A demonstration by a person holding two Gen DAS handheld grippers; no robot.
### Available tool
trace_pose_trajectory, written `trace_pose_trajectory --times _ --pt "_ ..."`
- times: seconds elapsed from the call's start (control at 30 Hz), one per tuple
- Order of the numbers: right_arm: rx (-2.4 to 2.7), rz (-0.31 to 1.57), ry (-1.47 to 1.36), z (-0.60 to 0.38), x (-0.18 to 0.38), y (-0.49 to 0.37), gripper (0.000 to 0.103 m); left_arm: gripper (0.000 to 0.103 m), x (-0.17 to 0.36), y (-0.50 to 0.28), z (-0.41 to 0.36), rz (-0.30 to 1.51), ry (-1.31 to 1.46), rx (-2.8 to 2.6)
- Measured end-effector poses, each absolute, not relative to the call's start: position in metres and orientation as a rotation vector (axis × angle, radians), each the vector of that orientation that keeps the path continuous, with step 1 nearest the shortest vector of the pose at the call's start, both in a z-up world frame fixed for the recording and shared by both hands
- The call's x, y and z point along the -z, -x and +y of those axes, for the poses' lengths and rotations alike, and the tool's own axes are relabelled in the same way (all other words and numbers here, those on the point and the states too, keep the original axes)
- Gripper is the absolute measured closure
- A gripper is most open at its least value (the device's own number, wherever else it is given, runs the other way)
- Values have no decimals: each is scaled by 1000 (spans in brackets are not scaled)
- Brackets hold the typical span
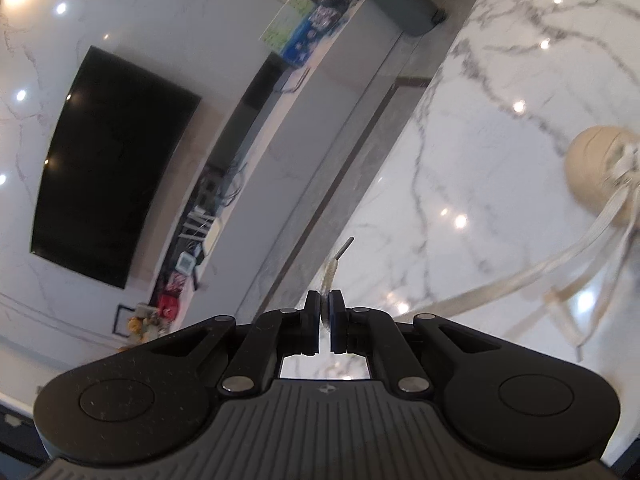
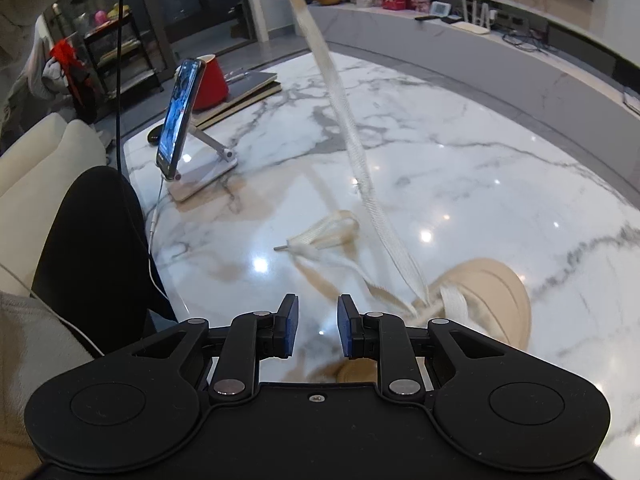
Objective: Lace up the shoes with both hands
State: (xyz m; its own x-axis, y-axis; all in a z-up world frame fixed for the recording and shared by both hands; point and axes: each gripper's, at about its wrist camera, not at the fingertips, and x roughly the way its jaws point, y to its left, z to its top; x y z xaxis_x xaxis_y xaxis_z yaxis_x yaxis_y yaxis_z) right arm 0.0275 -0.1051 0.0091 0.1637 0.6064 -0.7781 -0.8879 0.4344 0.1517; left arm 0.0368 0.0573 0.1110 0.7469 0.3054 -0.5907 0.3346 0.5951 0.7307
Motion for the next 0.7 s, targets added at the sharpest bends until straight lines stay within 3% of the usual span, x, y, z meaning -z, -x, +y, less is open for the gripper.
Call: trace_pose_trajectory --times 0.33,0.7 --pt "-921 850 299 -154 -24 -18 80 99 -120 -12 27 694 -851 221" --pt "-739 831 228 -191 -26 -16 80 98 -82 5 -27 710 -705 473"
